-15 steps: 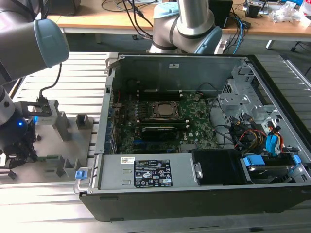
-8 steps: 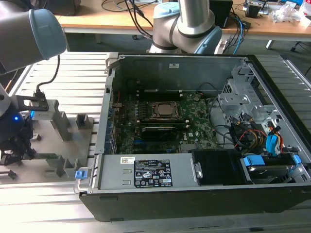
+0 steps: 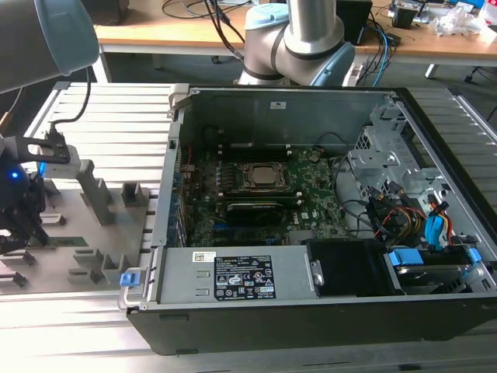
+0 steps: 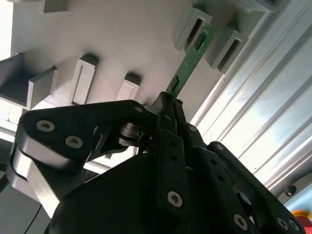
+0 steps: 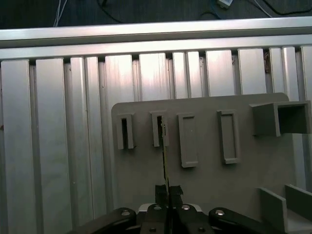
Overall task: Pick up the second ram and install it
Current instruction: 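Pick up the second ram and move it above second insertion slot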
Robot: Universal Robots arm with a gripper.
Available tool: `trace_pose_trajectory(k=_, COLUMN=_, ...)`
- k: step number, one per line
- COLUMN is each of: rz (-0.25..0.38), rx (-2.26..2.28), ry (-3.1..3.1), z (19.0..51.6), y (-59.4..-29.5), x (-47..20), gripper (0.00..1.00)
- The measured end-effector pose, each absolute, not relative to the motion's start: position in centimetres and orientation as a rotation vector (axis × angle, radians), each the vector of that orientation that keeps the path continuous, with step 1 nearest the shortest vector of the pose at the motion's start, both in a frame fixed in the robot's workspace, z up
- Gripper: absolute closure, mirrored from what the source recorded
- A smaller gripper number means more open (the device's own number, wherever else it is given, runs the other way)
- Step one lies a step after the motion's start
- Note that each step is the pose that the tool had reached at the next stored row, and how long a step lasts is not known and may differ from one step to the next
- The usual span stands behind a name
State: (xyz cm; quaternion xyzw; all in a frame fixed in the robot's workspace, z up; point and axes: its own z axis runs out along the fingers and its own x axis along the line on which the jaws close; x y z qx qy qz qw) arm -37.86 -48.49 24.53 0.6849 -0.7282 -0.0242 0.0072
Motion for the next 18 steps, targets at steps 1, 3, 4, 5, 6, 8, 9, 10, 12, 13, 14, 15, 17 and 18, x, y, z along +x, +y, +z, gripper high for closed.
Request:
trace_pose_trajectory(k=1, rz=-0.076, rx=2.142, ry=-2.277, z=24.7, y=-48.5, x=-37.9, gripper=0.87)
trace_pose_trajectory(k=3, rz=-0.076, rx=2.142, ry=-2.277, z=25.3, y=-48.5, x=-37.9, gripper=0.87)
trace_pose_trajectory(k=4, rz=-0.076, rx=2.142, ry=-2.277, z=25.6, y=-48.5, x=-37.9, gripper=0.87)
trace_pose_trajectory(k=5, rz=-0.076, rx=2.142, ry=-2.277, z=25.9, y=-48.5, x=-37.9, gripper=0.87)
trace_pose_trajectory(k=6, rz=-0.076, rx=2.142, ry=-2.277, z=26.1, y=-48.5, x=-37.9, gripper=0.87)
trace_pose_trajectory(k=8, rz=-0.076, rx=2.142, ry=-2.277, z=26.6, y=-48.5, x=-37.9, gripper=0.87)
trace_pose_trajectory(k=9, rz=-0.076, rx=2.142, ry=-2.277, z=26.8, y=-48.5, x=-37.9, gripper=0.87)
trace_pose_trajectory(k=10, rz=-0.076, rx=2.142, ry=-2.277, z=27.0, y=-48.5, x=-37.9, gripper=0.87)
trace_pose_trajectory(k=12, rz=-0.076, rx=2.142, ry=-2.277, z=27.5, y=-48.5, x=-37.9, gripper=0.87)
trace_pose_trajectory(k=13, rz=-0.076, rx=2.142, ry=-2.277, z=27.7, y=-48.5, x=-37.9, gripper=0.87)
trace_pose_trajectory(k=14, rz=-0.076, rx=2.142, ry=-2.277, z=27.9, y=-48.5, x=-37.9, gripper=0.87)
trace_pose_trajectory(k=15, rz=-0.076, rx=2.142, ry=-2.277, z=28.0, y=-48.5, x=-37.9, gripper=0.87)
trace_pose_trajectory(k=17, rz=-0.076, rx=2.142, ry=-2.277, z=28.3, y=-48.5, x=-37.9, gripper=0.87)
trace_pose_trajectory(k=18, rz=-0.076, rx=2.142, ry=-2.277, z=28.6, y=-48.5, x=-37.9, gripper=0.87)
